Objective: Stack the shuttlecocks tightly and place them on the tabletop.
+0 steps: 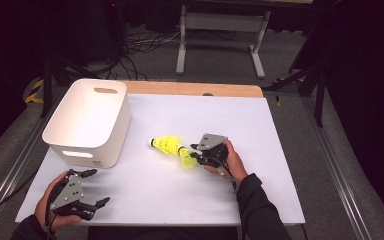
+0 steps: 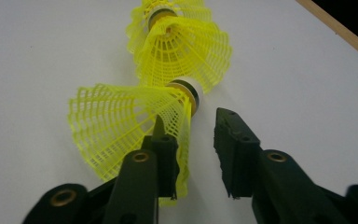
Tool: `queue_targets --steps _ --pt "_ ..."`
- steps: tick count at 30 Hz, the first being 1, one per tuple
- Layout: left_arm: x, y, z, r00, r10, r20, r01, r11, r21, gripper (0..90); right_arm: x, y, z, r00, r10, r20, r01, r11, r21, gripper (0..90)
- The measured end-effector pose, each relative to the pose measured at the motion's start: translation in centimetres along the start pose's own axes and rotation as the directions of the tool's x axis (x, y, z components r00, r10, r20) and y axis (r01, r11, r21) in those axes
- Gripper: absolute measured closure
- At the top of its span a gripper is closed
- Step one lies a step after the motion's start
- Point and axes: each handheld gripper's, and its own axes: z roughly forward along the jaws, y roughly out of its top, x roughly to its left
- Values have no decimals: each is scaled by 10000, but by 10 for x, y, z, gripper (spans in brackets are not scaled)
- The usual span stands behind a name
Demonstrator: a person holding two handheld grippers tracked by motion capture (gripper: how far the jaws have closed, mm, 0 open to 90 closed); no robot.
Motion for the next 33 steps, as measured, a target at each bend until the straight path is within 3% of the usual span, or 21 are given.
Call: queue_targets --steps 6,12,19,24,27,33 --pt "0 0 0 10000 -28 4 28 10000 -29 71 1 -1 -15 9978 506 435 -500 9986 -141 598" --pt "0 0 -1 10000 -27 1 27 10000 -26 71 8 1 -33 9973 621 393 -602 9971 -469 539" --pt "0 1 -3 9999 87 -68 -87 9999 -67 71 15 0 -43 9932 907 730 -880 9953 -393 491" --pt "0 1 -3 10000 62 -26 -63 9999 -86 70 33 4 -55 9964 553 638 -510 9965 -664 497" --pt "-1 1 -3 10000 72 -14 -72 10000 -57 70 43 4 -54 9977 587 352 -569 9971 -505 491" --pt "-1 1 -2 10000 74 24 -74 10000 -14 70 53 4 -37 9979 603 222 -604 9982 35 434"
